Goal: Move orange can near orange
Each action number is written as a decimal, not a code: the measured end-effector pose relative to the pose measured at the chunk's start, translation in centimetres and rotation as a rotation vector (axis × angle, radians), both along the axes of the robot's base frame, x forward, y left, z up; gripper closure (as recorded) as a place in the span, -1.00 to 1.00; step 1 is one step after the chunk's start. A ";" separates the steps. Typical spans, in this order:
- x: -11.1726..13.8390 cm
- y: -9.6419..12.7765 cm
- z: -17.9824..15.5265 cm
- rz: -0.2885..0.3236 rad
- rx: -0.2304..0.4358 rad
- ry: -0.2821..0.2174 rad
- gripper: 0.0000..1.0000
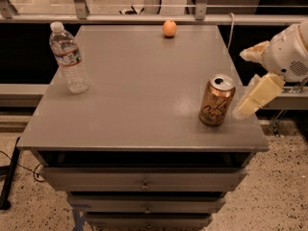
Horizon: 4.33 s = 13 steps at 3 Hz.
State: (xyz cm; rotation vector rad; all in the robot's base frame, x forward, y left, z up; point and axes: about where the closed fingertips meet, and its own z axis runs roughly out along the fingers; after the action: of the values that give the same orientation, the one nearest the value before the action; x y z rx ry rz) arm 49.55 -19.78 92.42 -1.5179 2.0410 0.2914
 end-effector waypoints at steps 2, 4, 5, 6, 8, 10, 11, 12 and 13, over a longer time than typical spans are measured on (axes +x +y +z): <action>1.2 0.8 -2.4 -0.031 0.315 0.033 -1.00; 1.5 2.3 -4.2 -0.034 0.457 0.062 -0.17; 1.5 2.7 -4.3 -0.019 0.489 0.058 0.28; 2.6 3.2 -3.0 0.012 0.491 0.009 0.76; 5.8 3.5 1.2 0.073 0.465 -0.128 1.00; 7.7 2.6 1.5 0.060 0.477 -0.158 1.00; 11.4 -0.4 1.6 0.025 0.512 -0.215 1.00; 15.2 -2.9 1.7 0.003 0.543 -0.257 1.00; 19.3 -3.8 1.6 -0.001 0.567 -0.285 1.00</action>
Offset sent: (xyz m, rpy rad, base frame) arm 0.0189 0.0073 -0.0338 0.4893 0.0378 -0.0445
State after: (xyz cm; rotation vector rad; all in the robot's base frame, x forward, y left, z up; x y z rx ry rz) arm 68.83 -23.60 94.03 -1.1294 1.5597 0.5634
